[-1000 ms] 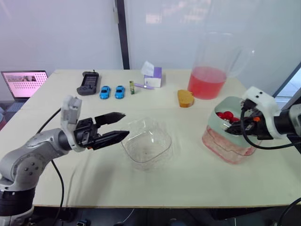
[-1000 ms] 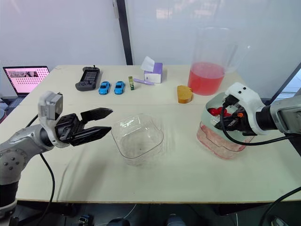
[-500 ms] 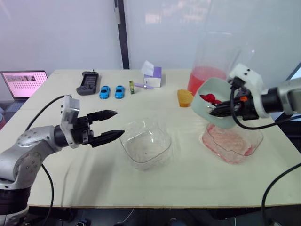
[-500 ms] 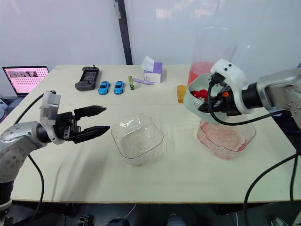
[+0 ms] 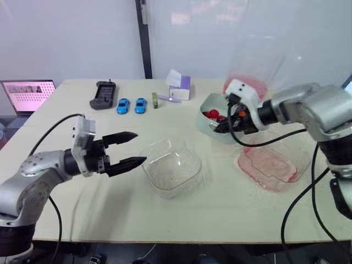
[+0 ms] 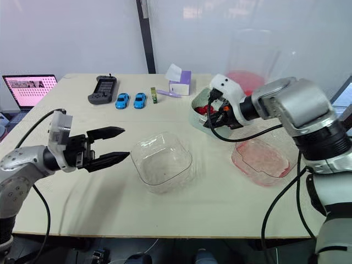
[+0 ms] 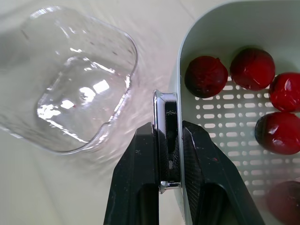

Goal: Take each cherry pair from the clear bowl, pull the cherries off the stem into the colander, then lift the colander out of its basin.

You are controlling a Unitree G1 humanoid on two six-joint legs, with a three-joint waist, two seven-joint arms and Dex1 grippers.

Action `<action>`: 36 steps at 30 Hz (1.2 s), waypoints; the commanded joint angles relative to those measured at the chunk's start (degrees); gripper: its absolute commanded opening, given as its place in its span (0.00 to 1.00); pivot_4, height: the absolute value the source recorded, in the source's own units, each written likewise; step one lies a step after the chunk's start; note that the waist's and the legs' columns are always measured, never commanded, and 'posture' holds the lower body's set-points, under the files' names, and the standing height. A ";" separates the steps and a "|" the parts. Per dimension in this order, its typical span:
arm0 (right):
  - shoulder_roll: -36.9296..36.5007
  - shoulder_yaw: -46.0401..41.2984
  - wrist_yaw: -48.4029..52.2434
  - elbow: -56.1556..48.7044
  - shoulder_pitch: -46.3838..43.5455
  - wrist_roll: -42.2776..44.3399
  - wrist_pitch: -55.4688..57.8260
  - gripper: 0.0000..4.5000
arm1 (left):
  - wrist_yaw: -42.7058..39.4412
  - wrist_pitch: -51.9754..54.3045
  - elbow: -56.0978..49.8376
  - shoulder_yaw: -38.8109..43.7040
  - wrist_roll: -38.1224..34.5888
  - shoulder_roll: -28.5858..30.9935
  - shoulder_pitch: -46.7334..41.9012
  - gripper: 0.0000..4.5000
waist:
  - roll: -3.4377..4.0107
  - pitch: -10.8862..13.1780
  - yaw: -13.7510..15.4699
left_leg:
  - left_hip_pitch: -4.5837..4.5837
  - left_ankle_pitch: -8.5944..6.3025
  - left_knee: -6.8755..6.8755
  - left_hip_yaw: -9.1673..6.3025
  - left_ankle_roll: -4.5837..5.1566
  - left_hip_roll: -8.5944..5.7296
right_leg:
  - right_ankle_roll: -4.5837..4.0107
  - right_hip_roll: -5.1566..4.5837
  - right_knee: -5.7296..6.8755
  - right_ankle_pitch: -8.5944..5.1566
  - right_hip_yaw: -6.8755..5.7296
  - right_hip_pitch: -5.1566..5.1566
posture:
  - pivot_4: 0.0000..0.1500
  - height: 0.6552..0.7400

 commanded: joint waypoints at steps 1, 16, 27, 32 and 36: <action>1.19 -0.58 2.12 2.96 -1.71 -3.63 -4.28 0.04 | 0.39 0.02 -2.29 2.48 -1.67 0.65 0.01 1.00 | 0.00 0.00 -0.09 | 0.00 0.00 0.00 0.00 0.00 0.00 | 0.00 0.00 0.00 0.00 0.00 0.00 | 1.00 1.00; 12.50 1.45 5.03 18.39 2.46 -14.48 -15.89 0.04 | 1.72 1.66 -4.36 3.68 -3.96 1.39 0.27 1.00 | -0.01 0.00 -0.13 | 0.03 0.01 0.09 -0.02 -0.01 0.00 | -0.01 0.01 0.12 0.01 -0.01 0.02 | 1.00 1.00; 15.47 0.73 7.93 22.00 4.81 -18.44 -19.53 0.28 | 3.89 4.11 -5.96 5.30 -6.92 2.07 0.11 1.00 | -0.03 -0.02 -0.26 | 0.08 0.02 0.14 -0.05 -0.03 -0.01 | -0.01 0.02 0.20 0.01 -0.02 0.07 | 1.00 1.00; 14.91 -0.63 10.27 20.11 4.01 -17.73 -17.41 0.79 | 4.40 4.84 -5.90 5.43 -7.79 2.05 -0.39 1.00 | -0.02 -0.01 -0.25 | 0.07 0.02 0.13 -0.05 -0.03 -0.01 | -0.01 0.02 0.20 0.01 -0.02 0.06 | 1.00 1.00; 13.54 -2.15 11.62 17.93 2.33 -17.23 -14.69 0.99 | 5.61 6.06 -5.74 5.59 -8.88 2.24 -0.45 1.00 | -0.01 -0.01 -0.25 | 0.07 0.02 0.13 -0.05 -0.03 -0.01 | -0.01 0.02 0.20 0.01 -0.02 0.06 | 1.00 1.00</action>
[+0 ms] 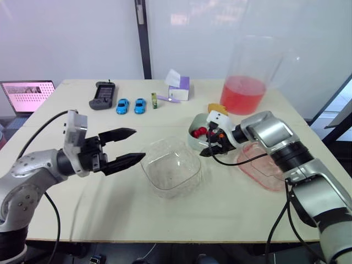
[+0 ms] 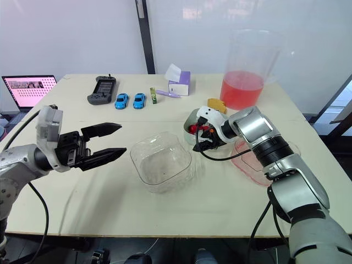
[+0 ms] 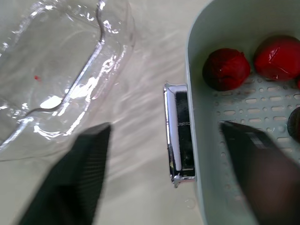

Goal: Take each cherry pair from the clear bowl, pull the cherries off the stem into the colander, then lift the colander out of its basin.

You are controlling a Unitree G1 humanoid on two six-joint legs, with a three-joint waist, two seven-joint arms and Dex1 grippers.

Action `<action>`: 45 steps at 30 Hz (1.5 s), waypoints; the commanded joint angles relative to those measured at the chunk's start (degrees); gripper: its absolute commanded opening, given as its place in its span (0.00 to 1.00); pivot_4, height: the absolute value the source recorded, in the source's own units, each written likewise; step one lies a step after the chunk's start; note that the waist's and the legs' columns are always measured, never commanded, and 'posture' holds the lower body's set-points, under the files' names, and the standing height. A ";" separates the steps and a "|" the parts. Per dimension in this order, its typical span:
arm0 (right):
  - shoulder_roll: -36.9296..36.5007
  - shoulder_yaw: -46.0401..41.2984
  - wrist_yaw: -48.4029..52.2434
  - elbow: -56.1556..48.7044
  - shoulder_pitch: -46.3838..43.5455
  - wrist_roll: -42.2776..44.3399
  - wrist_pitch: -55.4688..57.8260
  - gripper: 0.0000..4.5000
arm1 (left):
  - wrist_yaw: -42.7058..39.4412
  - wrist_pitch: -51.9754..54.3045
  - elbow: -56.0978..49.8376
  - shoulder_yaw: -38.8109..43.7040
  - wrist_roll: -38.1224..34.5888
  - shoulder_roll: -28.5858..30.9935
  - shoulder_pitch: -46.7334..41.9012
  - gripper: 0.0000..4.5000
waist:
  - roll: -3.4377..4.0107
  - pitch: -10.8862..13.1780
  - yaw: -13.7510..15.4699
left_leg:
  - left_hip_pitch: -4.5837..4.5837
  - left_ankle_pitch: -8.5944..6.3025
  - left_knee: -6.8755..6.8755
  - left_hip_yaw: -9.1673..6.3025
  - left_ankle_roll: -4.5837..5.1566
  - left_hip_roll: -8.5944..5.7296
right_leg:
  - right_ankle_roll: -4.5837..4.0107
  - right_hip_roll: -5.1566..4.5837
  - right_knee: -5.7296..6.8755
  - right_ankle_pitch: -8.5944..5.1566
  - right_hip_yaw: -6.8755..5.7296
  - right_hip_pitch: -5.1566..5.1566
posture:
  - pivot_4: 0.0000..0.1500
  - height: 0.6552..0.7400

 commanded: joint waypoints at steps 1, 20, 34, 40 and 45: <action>-2.60 -3.94 1.42 -3.70 -3.77 0.61 2.16 0.99 | 1.46 1.26 -1.43 1.85 -2.03 1.30 -1.03 1.00 | 0.00 0.00 0.00 | 0.00 0.00 0.00 -0.01 0.00 0.00 | 0.00 0.00 0.00 0.00 0.00 0.00 | 1.00 1.00; -20.87 -45.15 3.94 -30.10 30.87 16.64 -2.20 0.99 | 6.70 4.78 -1.21 20.55 -0.92 5.37 16.98 1.00 | 0.01 0.00 0.30 | 0.02 -0.01 -0.04 0.01 0.03 -0.01 | 0.00 -0.02 -0.06 0.00 0.00 0.05 | 1.00 1.00; -15.74 -71.30 -7.48 -29.63 63.73 15.26 -11.02 0.99 | 1.36 -0.48 11.44 25.75 7.31 3.44 30.11 1.00 | -0.07 -0.08 0.04 | 1.04 -0.03 -0.26 0.19 0.04 0.01 | -0.03 0.06 -0.19 -0.04 0.17 0.96 | 1.00 1.00; -15.85 -73.78 -9.56 -21.16 66.30 15.95 -15.12 0.99 | 1.08 -0.99 12.59 26.23 8.57 3.30 30.85 1.00 | -0.07 -0.08 0.26 | 1.01 -0.03 -0.26 0.19 0.04 0.00 | -0.02 0.02 -0.23 -0.04 0.17 0.97 | 1.00 1.00; -16.91 -74.99 -10.03 -16.66 67.33 16.51 -17.03 0.99 | 0.89 0.62 13.36 27.23 8.01 3.71 30.65 1.00 | -0.07 -0.08 -0.04 | 1.03 -0.03 -0.28 0.20 0.05 0.01 | -0.02 0.04 -0.23 -0.04 0.18 0.98 | 1.00 1.00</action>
